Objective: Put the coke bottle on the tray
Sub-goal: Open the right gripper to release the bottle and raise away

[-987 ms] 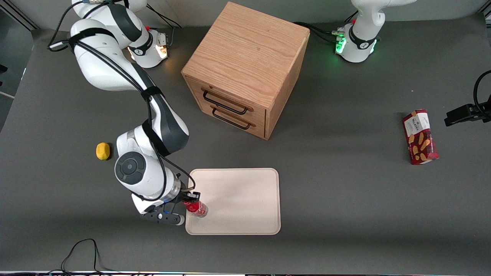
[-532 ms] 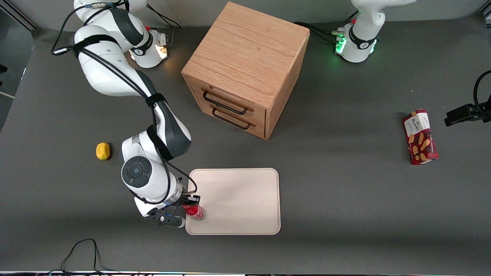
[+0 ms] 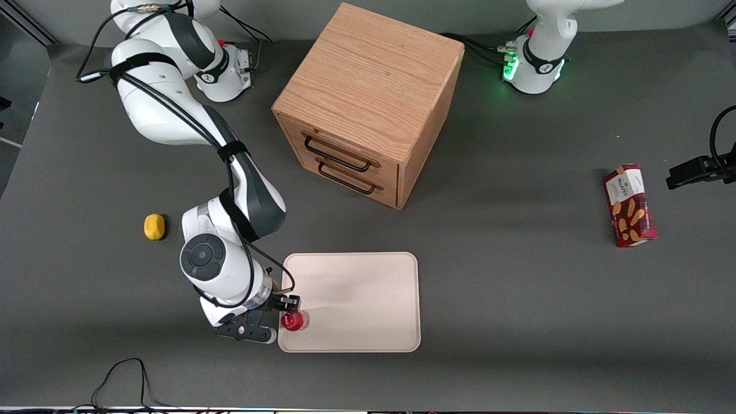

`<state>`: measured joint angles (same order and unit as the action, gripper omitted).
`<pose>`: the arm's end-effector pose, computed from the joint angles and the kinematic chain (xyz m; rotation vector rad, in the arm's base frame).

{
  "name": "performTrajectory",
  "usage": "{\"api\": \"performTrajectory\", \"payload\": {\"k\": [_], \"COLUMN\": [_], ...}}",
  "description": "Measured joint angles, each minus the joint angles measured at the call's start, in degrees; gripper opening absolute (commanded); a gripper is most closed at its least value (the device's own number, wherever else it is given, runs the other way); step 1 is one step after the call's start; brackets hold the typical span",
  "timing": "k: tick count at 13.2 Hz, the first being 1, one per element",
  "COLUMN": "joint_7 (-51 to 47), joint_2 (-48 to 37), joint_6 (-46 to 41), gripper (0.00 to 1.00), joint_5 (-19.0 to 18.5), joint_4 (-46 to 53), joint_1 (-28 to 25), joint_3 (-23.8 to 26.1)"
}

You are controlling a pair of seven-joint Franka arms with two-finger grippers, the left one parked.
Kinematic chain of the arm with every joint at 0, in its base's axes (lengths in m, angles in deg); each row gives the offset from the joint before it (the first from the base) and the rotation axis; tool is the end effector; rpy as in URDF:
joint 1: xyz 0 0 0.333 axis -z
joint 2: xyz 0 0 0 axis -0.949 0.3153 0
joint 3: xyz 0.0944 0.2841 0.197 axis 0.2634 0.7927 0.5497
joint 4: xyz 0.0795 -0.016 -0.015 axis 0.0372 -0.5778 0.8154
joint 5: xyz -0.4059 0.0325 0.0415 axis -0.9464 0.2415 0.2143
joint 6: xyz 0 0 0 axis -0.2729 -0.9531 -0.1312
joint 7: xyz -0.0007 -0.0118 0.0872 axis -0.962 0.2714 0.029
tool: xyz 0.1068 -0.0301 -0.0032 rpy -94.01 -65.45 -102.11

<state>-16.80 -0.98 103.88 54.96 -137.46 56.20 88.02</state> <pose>0.7985 0.3011 0.3403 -3.0537 0.2596 -0.2091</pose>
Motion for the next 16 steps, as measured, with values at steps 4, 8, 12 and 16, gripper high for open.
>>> {"api": "performTrajectory", "payload": {"k": [4, 8, 12, 16], "joint_7": [-0.01, -0.01, 2.02, 13.24], "joint_2": [0.00, -0.91, -6.36, -19.46], "joint_6": [0.03, -4.65, -17.33, -20.26], "gripper": [1.00, 1.00, 1.00, 1.00], "joint_5": [0.00, -0.01, 0.37, 3.56], "joint_4": [0.07, 1.11, 1.14, -12.70], "joint_1": [0.07, 0.12, 2.42, 9.63], "joint_3": [-0.23, -0.27, -0.36, -0.35]}}
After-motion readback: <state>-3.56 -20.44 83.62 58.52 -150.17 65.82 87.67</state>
